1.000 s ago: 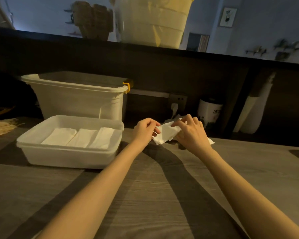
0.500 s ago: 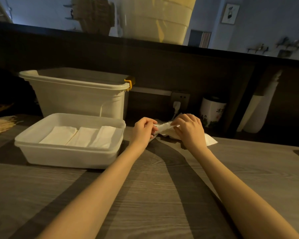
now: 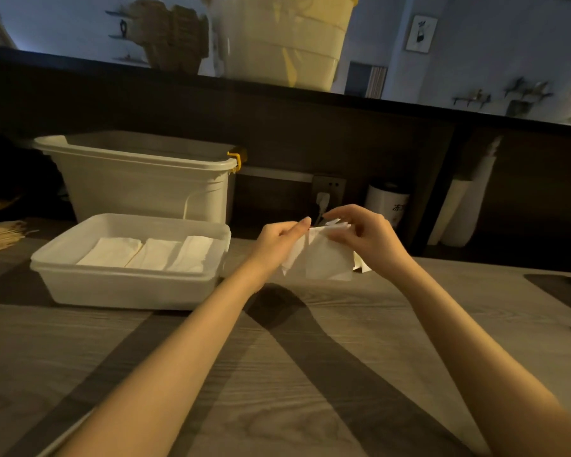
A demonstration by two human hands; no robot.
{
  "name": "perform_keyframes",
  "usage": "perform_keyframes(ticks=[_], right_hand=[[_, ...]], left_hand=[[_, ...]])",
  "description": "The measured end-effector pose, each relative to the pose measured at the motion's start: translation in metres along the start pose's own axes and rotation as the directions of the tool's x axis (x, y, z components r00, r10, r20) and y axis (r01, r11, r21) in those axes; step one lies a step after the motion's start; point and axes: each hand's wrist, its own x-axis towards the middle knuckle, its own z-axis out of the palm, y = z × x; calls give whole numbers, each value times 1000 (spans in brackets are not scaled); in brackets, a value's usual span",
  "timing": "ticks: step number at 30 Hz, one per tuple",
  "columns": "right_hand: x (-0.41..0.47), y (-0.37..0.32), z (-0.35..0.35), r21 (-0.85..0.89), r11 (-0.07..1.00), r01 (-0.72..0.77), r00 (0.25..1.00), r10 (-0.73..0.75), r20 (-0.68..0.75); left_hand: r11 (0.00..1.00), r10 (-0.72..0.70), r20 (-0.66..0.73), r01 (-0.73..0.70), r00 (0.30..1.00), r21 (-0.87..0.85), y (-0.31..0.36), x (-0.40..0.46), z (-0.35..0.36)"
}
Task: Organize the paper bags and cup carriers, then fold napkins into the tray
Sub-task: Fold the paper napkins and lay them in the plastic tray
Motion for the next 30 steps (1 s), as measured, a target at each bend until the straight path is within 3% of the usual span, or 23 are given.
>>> perform_keyframes(ticks=[6, 8, 11, 14, 17, 20, 24, 27, 30], right_hand=[[-19, 1, 15, 28, 996, -86, 991, 88, -99], [-22, 1, 21, 25, 993, -113, 978, 115, -174], [-29, 0, 19, -4, 998, -62, 968, 59, -244], [-36, 1, 10, -71, 995, 64, 988, -73, -136], [-38, 4, 6, -188, 978, 94, 993, -106, -53], [-38, 6, 9, -385, 907, 168, 982, -188, -14], [-38, 9, 6, -501, 811, 301, 941, -338, 17], [-37, 12, 3, -508, 790, 343, 915, -404, -12], [-35, 15, 3, -381, 871, 310, 931, -360, -65]], left_hand=[[989, -54, 119, 37, 991, 141, 0, -19, 7], [990, -94, 57, 87, 994, 114, -3, -19, 10], [980, -192, -53, 189, 980, -57, -5, -18, 12], [941, -293, -92, 269, 952, -206, -7, -17, 8], [903, -360, -100, 320, 927, -286, -8, -19, 7], [862, -415, -64, 370, 907, -345, -11, -21, 7], [855, -414, -21, 381, 910, -353, -10, -21, 10], [855, -414, -6, 386, 910, -346, -9, -22, 12], [848, -429, 1, 403, 903, -345, -8, -22, 11]])
